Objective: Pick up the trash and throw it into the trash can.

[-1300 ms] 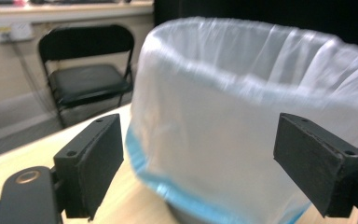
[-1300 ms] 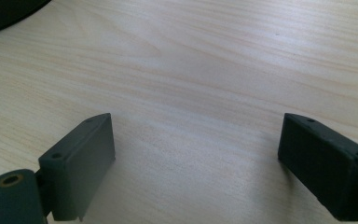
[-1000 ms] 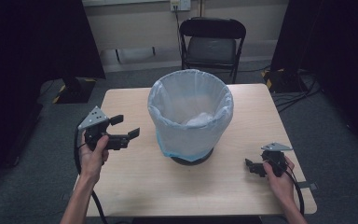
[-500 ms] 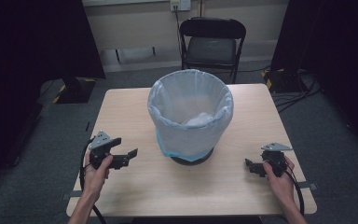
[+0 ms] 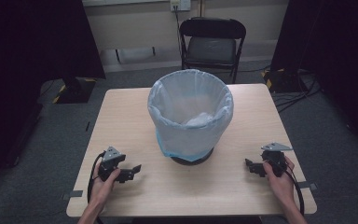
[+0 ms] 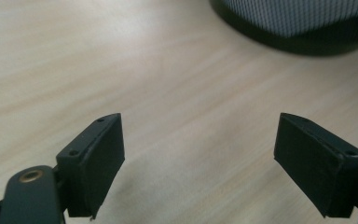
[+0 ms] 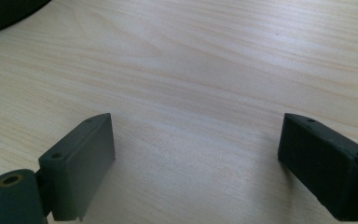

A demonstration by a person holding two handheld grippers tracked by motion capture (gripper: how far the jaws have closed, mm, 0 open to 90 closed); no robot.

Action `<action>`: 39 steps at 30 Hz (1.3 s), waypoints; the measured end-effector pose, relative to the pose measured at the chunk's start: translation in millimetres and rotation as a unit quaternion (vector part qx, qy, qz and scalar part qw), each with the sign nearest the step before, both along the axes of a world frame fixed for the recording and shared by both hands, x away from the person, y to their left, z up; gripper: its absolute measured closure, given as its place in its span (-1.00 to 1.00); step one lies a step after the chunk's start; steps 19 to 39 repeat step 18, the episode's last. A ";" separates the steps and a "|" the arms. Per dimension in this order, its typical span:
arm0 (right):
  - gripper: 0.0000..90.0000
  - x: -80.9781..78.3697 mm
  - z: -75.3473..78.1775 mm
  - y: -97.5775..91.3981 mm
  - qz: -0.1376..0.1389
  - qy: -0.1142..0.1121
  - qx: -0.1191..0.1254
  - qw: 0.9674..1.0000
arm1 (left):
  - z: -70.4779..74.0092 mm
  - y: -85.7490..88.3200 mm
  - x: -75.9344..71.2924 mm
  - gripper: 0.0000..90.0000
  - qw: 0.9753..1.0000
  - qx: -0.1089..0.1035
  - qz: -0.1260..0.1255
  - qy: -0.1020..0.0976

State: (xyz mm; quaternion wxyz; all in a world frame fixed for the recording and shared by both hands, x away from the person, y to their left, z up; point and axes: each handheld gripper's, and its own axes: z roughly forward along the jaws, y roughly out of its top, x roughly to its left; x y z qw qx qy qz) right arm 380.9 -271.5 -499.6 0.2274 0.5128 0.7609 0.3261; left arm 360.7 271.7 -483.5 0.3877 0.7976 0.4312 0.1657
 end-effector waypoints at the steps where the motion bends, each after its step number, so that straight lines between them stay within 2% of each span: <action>1: -0.78 0.0 0.0 0.0 0.000 0.000 0.000 1.000 | -3.0 -1.3 0.2 -0.64 1.000 0.004 0.001 0.001; 7: -0.78 0.0 0.0 0.0 0.000 0.000 0.000 1.000 | -13.5 -2.4 1.8 -0.64 1.000 0.022 0.006 0.006; 11: -0.78 0.0 0.0 0.0 0.000 0.000 0.000 1.000 | -16.7 -5.9 1.1 -0.66 0.999 0.039 0.004 -0.004; 39: -0.78 0.0 0.0 0.0 0.000 0.000 0.000 1.000 | -16.8 -6.0 1.2 -0.67 0.999 0.041 0.004 -0.003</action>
